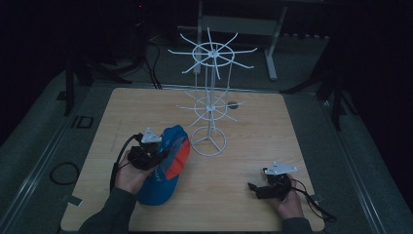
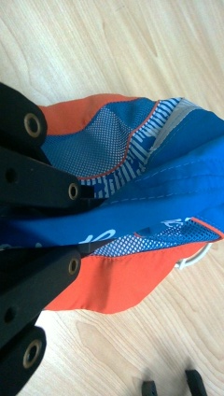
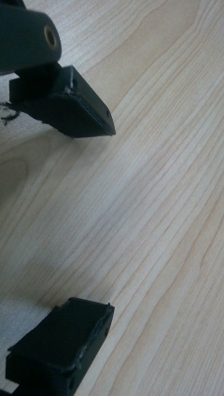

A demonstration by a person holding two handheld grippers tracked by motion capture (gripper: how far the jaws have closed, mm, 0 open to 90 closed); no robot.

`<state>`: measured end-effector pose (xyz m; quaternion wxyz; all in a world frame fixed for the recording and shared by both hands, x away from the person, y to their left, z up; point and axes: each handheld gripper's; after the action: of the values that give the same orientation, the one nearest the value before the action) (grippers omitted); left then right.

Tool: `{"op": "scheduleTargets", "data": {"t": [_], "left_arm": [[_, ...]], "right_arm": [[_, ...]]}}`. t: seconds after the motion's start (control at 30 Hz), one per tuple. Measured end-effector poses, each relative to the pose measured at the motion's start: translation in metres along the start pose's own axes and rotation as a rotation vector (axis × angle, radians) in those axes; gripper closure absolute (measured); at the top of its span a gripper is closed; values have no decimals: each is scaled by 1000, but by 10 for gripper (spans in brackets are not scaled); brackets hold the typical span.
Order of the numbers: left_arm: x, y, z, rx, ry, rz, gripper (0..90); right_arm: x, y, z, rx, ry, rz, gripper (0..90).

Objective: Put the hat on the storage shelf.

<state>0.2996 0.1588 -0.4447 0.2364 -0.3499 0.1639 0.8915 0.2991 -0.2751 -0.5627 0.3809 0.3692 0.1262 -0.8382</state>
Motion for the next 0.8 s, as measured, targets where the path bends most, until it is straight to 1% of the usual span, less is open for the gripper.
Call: {"op": "scheduleTargets", "data": {"t": [0.07, 0.1, 0.2, 0.27, 0.3, 0.37, 0.47, 0.53, 0.8], "left_arm": [[0, 0, 0, 0, 0, 0, 895], [-2, -1, 5, 7, 14, -8, 894], [-4, -2, 9, 8, 29, -10, 895], [-4, -2, 9, 8, 29, -10, 894], [-5, -2, 12, 6, 44, -5, 895], [-5, -3, 14, 8, 54, -1, 894], [-5, -3, 15, 9, 58, -1, 895], [-6, -4, 20, 9, 71, 1, 894], [-8, -6, 28, 8, 94, 7, 894]], "right_arm": [[0, 0, 0, 1, 0, -1, 119], [0, 0, 0, 1, 1, 0, 119], [0, 0, 0, 2, 2, 2, 119], [0, 0, 0, 2, 2, 2, 119], [0, 0, 0, 1, 2, 2, 119], [0, 0, 0, 1, 2, 2, 119], [0, 0, 0, 1, 2, 2, 119], [0, 0, 0, 1, 1, 1, 119], [0, 0, 0, 0, -1, -1, 119]]}}
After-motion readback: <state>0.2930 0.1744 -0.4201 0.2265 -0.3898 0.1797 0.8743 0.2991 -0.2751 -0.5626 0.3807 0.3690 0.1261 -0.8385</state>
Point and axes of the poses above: each handheld gripper's, and its own axes: z roughly backward along the jaws, x roughly out of its underside, y roughly to its right, and after that the axes turned 5 degrees about z, right-handed
